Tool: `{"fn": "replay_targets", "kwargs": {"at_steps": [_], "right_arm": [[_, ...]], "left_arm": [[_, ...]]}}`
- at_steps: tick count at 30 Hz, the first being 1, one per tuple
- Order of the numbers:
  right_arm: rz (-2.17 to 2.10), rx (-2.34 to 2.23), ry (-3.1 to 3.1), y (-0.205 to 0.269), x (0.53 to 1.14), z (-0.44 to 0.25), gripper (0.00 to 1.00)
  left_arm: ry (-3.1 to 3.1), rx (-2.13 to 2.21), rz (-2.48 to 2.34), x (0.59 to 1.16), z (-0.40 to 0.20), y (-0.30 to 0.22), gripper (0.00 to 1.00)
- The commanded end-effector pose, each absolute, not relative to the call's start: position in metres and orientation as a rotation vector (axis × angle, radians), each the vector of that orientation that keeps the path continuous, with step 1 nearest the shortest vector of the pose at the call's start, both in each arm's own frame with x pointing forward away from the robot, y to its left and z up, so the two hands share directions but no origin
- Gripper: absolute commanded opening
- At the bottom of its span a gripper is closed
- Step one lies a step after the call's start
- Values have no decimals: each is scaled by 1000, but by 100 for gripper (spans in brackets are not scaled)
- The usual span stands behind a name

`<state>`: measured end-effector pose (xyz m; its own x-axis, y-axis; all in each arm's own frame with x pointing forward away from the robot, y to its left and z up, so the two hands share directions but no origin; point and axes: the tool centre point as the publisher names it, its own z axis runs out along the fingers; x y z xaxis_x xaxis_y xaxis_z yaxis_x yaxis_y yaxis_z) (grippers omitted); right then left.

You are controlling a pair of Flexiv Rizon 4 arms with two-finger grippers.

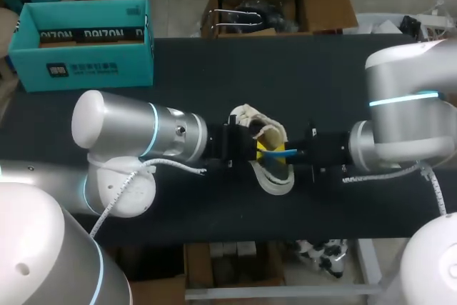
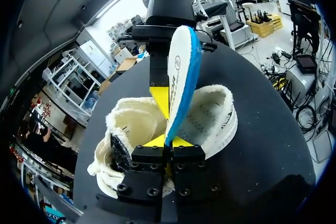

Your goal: Open the shoe tongue, take the insole out of the shoe, put the insole back into the shoe, and pack the shoe into the shoebox

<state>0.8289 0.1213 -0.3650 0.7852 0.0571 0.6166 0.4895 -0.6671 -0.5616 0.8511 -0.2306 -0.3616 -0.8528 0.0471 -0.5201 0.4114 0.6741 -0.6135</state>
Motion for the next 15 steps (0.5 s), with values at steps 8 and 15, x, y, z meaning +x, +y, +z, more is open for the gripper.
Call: {"fn": "replay_targets", "kwargs": {"at_steps": [8,15], "right_arm": [[-687,-2208,-415,115,845,-373,0],[-688,-2226,-407,111,838,-366,0]], "left_arm": [[2437,311,-1015,852,-361,-231,0],[2420,341,-1068,834,-349,-229,45]]}}
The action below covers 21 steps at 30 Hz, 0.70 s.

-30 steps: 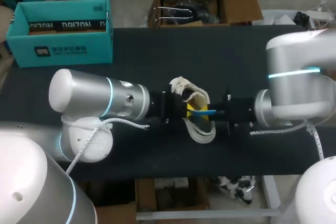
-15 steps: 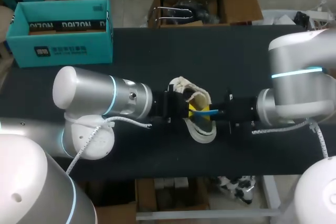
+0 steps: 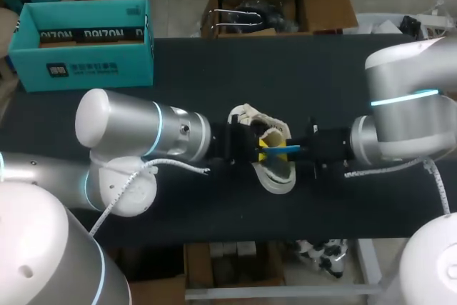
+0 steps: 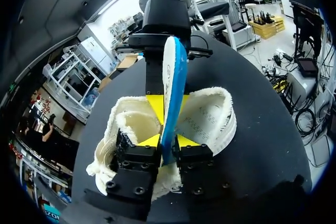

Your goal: Open the shoe tongue, take the insole out of the shoe, put the insole back into the shoe, and pack the shoe into the shoebox

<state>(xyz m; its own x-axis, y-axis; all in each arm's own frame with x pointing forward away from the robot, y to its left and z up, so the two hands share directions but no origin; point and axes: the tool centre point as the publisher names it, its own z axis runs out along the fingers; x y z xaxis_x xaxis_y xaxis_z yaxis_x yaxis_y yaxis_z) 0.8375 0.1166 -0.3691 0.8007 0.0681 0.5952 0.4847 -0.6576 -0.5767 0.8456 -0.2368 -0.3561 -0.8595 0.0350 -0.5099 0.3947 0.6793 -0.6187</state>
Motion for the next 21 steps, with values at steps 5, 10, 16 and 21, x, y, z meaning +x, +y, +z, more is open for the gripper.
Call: {"fn": "replay_targets", "kwargs": {"at_steps": [5,10,16,21], "right_arm": [[-678,-2242,-405,113,838,-364,0],[-672,-2248,-410,114,838,-364,0],[-663,-2247,-419,115,837,-364,0],[-655,-2249,-427,117,834,-363,0]], "left_arm": [[2407,357,-1080,826,-345,-233,40],[2395,361,-1089,822,-344,-235,31],[2385,364,-1098,821,-342,-242,36],[2371,363,-1103,820,-341,-245,0]]}}
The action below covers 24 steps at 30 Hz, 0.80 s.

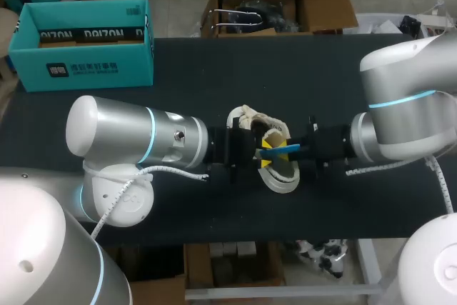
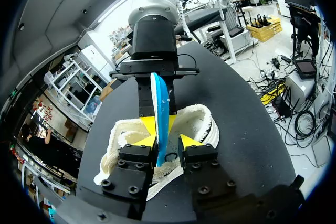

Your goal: Open the shoe tongue, take the insole out of the shoe, put the insole back into the shoe, and pack the shoe into the shoebox

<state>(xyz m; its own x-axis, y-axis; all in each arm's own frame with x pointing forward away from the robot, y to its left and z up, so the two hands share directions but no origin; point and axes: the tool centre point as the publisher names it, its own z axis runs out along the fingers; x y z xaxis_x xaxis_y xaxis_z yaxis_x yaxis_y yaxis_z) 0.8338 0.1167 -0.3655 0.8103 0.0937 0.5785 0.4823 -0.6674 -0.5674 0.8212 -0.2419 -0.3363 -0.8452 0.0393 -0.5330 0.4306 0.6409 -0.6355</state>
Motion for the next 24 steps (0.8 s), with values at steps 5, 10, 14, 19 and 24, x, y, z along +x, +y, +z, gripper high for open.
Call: {"fn": "replay_targets", "kwargs": {"at_steps": [5,10,14,19,24], "right_arm": [[-658,-2248,-433,118,827,-358,28],[-668,-2227,-422,114,818,-352,47],[-685,-2198,-430,112,814,-348,43],[-689,-2185,-424,110,811,-348,11],[-685,-2179,-406,109,810,-351,0]], "left_arm": [[2367,363,-1101,820,-340,-245,0],[2367,354,-1105,822,-341,-242,0],[2368,347,-1110,822,-343,-241,0],[2366,344,-1122,821,-343,-238,0],[2364,339,-1126,821,-343,-235,0]]}}
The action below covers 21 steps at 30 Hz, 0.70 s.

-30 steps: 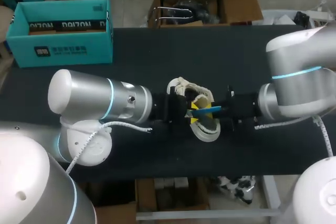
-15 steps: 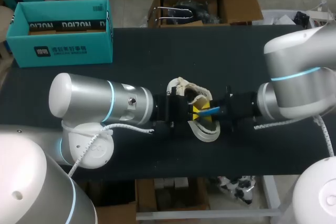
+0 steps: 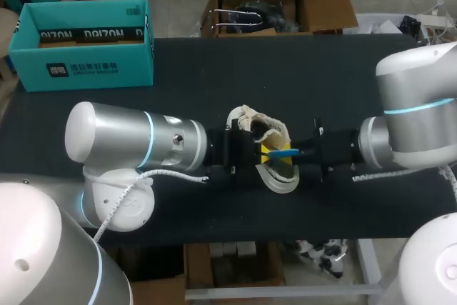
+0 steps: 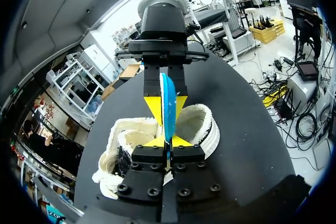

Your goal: Open the shoe tongue, take the insole out of the shoe, put the insole back into the shoe, and pack the shoe into the shoebox

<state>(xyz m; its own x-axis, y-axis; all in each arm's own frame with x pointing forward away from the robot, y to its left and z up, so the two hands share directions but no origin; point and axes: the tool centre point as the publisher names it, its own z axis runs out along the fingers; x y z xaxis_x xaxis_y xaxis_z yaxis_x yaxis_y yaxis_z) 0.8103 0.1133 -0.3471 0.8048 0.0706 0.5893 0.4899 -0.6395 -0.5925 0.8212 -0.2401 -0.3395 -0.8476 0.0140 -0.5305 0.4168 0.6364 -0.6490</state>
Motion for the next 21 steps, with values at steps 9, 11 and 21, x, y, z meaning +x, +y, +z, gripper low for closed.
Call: {"fn": "replay_targets", "kwargs": {"at_steps": [9,11,21], "right_arm": [[-666,-2185,-433,117,825,-353,0],[-662,-2193,-438,119,829,-354,0],[-625,-2234,-416,123,838,-361,0]], "left_arm": [[2381,314,-1114,828,-348,-234,0],[2387,299,-1111,832,-350,-233,0],[2404,255,-1103,840,-351,-229,1]]}}
